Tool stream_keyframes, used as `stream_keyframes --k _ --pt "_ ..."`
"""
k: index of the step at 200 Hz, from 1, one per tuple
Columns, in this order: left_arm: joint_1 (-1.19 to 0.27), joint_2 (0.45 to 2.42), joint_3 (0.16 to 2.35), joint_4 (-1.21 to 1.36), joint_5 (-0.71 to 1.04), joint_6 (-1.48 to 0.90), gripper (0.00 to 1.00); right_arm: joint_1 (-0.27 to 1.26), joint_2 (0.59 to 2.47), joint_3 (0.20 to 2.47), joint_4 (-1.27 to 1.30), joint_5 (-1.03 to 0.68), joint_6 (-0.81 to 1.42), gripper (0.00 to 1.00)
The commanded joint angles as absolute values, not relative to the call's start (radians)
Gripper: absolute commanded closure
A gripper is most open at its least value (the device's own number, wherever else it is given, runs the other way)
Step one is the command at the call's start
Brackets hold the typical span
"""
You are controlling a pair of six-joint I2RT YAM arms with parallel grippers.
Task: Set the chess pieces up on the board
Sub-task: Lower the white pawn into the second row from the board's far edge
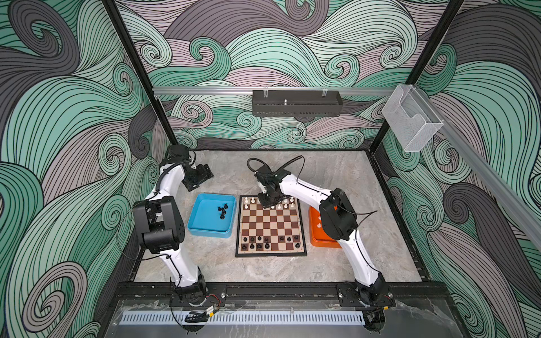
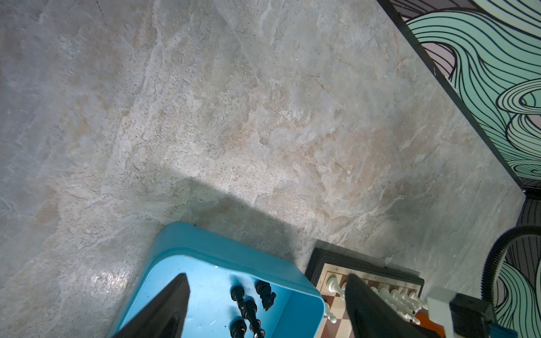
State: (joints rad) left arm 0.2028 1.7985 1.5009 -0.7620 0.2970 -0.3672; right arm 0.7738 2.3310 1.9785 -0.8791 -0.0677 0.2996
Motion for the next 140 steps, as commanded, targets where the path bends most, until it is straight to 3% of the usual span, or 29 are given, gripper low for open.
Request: stream_keyframes --k 1,140 --pt "0.212 1.812 1.505 -0.758 0.310 -0.373 0.15 0.769 2.351 1.997 -0.892 -0.075 0.308 0.85" --pt "0.212 1.811 1.504 -0.758 0.311 -0.374 0.15 0.770 2.314 1.991 -0.898 -0.064 0.312 0.81"
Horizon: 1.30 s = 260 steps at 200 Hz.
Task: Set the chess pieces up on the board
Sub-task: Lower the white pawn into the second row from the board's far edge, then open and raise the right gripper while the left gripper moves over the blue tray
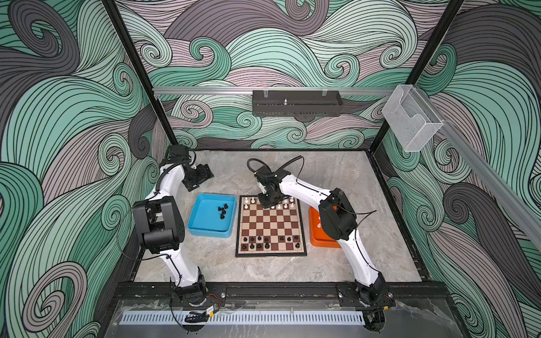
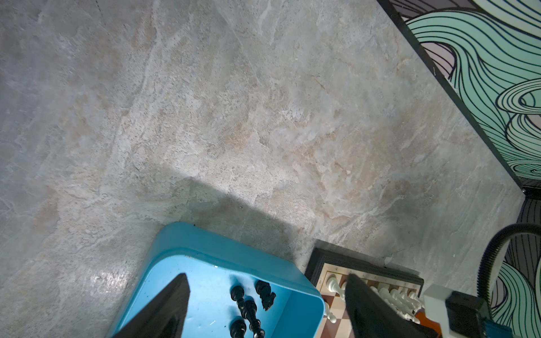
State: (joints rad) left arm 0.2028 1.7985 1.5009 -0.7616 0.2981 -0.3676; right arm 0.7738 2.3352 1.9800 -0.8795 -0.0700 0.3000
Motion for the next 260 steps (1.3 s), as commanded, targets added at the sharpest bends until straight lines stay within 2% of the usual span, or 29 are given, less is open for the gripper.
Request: stream_keyframes --k 1,71,138,167,208,219,242,260 --pt "0.212 1.811 1.503 -0.758 0.311 -0.373 0.15 0.770 2.313 1.991 -0.899 -0.063 0.312 0.80" --pt "0.212 1.808 1.503 -0.758 0.304 -0.374 0.15 0.772 2.238 1.976 -0.898 -0.066 0.311 0.75" --pt "0.212 1.799 1.505 -0.784 0.247 -0.395 0.13 0.776 2.054 1.934 -0.896 -0.053 0.298 0.72" --pt "0.198 1.778 1.477 -0.762 0.237 -0.429 0.13 0.768 1.963 1.857 -0.872 -0.044 0.291 0.70" --pt "0.110 1.730 1.418 -0.793 0.097 -0.452 0.13 0.699 1.821 1.647 -0.775 -0.070 0.291 0.70" --pt "0.093 1.709 1.380 -0.786 0.098 -0.470 0.13 0.675 1.776 1.586 -0.758 -0.078 0.286 0.65" --pt "0.046 1.672 1.330 -0.820 0.061 -0.468 0.15 0.614 1.696 1.460 -0.715 -0.096 0.274 0.43" --pt "0.020 1.655 1.297 -0.846 0.014 -0.455 0.17 0.567 1.653 1.385 -0.704 -0.102 0.261 0.19"
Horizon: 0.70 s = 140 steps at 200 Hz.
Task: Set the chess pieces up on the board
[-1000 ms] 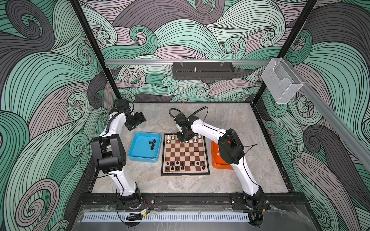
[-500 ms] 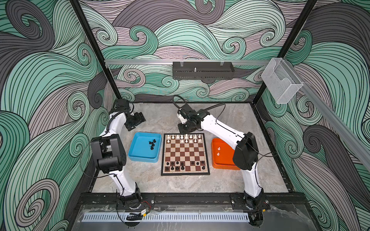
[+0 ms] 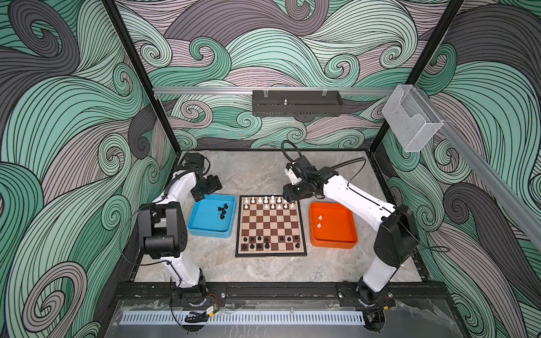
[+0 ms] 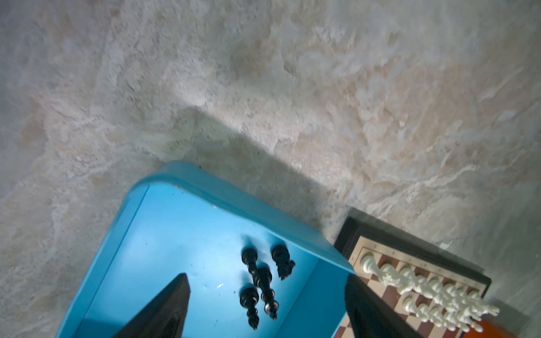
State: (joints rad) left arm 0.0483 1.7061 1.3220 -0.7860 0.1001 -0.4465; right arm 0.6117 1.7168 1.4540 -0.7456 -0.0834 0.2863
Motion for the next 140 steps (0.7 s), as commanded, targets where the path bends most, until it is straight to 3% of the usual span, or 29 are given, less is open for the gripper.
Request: stream_keyframes --k 1,11,19,140 --pt "0.020 1.655 1.294 -0.846 0.012 -0.454 0.17 0.564 1.651 1.381 -0.703 -0.103 0.260 0.19" --pt "0.020 1.655 1.276 -0.852 0.001 -0.455 0.19 0.540 1.637 1.348 -0.704 -0.105 0.251 0.13" --pt "0.020 1.660 1.270 -0.862 -0.008 -0.455 0.20 0.524 1.627 1.324 -0.702 -0.106 0.246 0.01" --pt "-0.003 1.818 1.292 -0.855 0.006 -0.464 0.37 0.433 1.556 1.153 -0.635 -0.145 0.246 0.01"
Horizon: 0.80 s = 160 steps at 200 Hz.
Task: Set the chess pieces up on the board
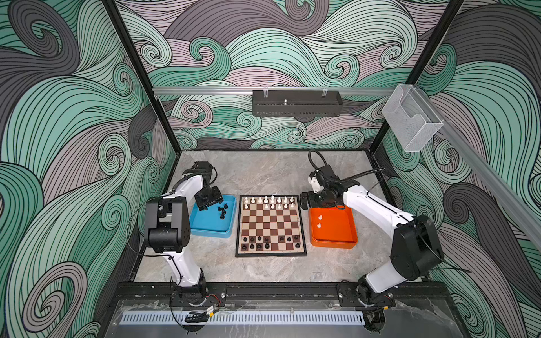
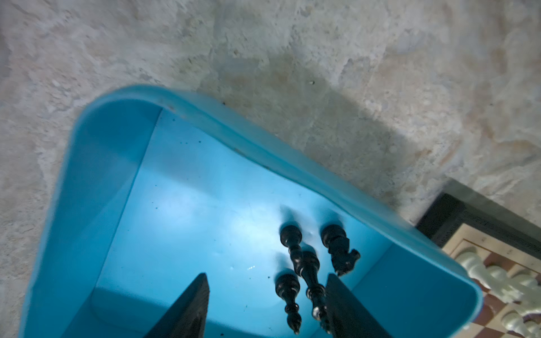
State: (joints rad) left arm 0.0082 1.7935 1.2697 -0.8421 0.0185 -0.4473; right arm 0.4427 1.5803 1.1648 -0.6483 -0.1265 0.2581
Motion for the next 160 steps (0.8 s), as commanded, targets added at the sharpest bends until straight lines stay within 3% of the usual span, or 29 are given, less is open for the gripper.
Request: stream_keyframes --k 1,38,107,124,160 --pt "-0.003 1.819 1.292 -0.854 0.006 -0.464 0.37 0.433 1.557 1.152 -0.635 -0.145 0.246 0.01" --pt "-0.008 1.845 1.294 -0.838 0.009 -0.471 0.46 0.425 1.561 1.143 -0.634 -0.151 0.239 0.01" --pt "-0.010 1.878 1.307 -0.818 0.021 -0.473 0.50 0.419 1.568 1.132 -0.624 -0.153 0.238 0.01" --pt "-0.011 1.882 1.310 -0.812 0.028 -0.473 0.58 0.419 1.569 1.131 -0.623 -0.152 0.238 0.01" --pt "-0.017 1.895 1.318 -0.810 0.034 -0.474 0.58 0.417 1.573 1.127 -0.618 -0.157 0.239 0.01"
